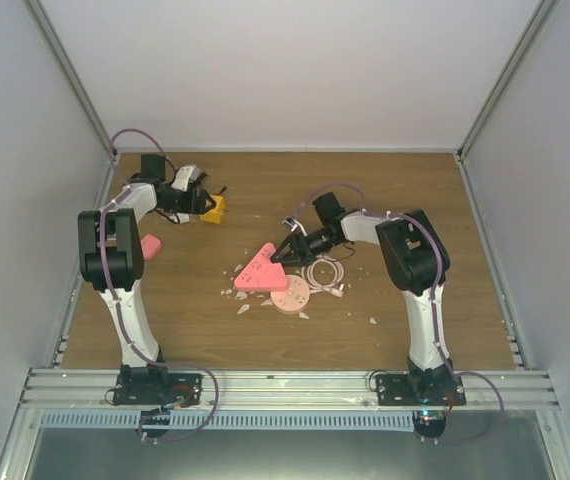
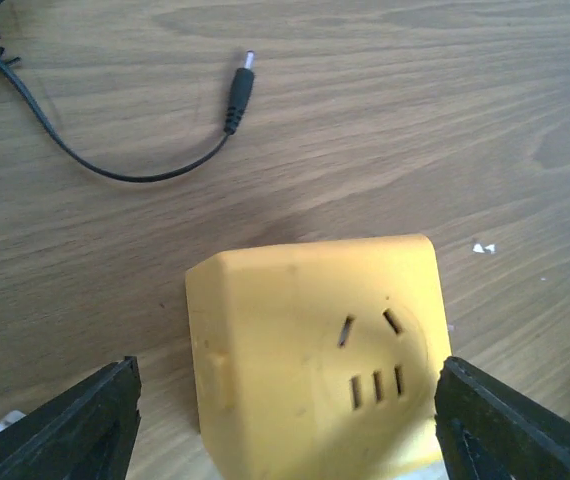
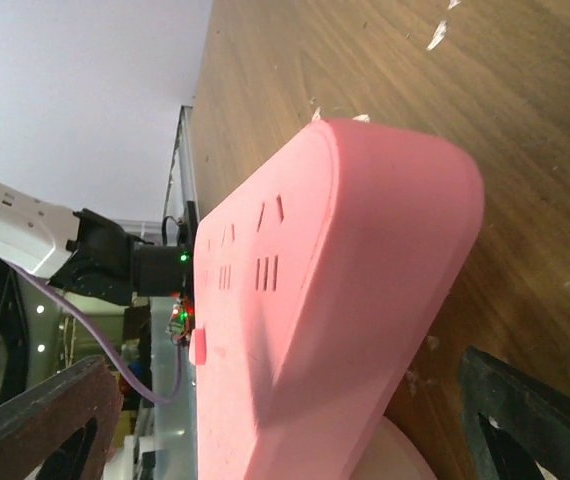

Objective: Pull the plug off the socket

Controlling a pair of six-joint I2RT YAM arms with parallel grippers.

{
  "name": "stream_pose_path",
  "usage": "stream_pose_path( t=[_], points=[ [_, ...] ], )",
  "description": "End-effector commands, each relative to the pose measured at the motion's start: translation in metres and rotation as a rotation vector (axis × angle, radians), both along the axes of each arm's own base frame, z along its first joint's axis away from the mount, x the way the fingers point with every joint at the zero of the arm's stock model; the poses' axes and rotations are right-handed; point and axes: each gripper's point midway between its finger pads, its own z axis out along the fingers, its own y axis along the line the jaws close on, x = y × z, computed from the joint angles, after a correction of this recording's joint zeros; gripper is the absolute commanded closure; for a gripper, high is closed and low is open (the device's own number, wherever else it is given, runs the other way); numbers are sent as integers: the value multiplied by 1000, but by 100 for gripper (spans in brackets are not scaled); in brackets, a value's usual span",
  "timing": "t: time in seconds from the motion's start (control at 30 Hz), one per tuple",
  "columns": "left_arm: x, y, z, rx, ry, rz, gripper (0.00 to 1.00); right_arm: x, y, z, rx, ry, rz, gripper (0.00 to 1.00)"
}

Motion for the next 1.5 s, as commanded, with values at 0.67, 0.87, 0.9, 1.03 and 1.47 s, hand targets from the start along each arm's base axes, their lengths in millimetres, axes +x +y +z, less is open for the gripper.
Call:
stream_pose_path(
  t=[0.67, 0.87, 0.9, 1.03, 1.47],
  points=[
    [-33, 24, 116, 282, -390, -36, 1, 37, -37, 85, -102, -673, 8, 0],
    [-54, 25, 152, 341, -490, -66, 1, 18, -53, 105, -120, -855, 25, 0],
    [-60, 20, 160, 333, -510, -91, 1, 14, -56, 108, -127, -889, 31, 0],
    [-95, -10, 184, 378, -644, -211, 1, 0, -71, 110, -168, -1013, 53, 0],
    [-233, -150, 99, 538, -668, -730, 1, -31, -95, 89, -229, -1139, 66, 0]
  ],
)
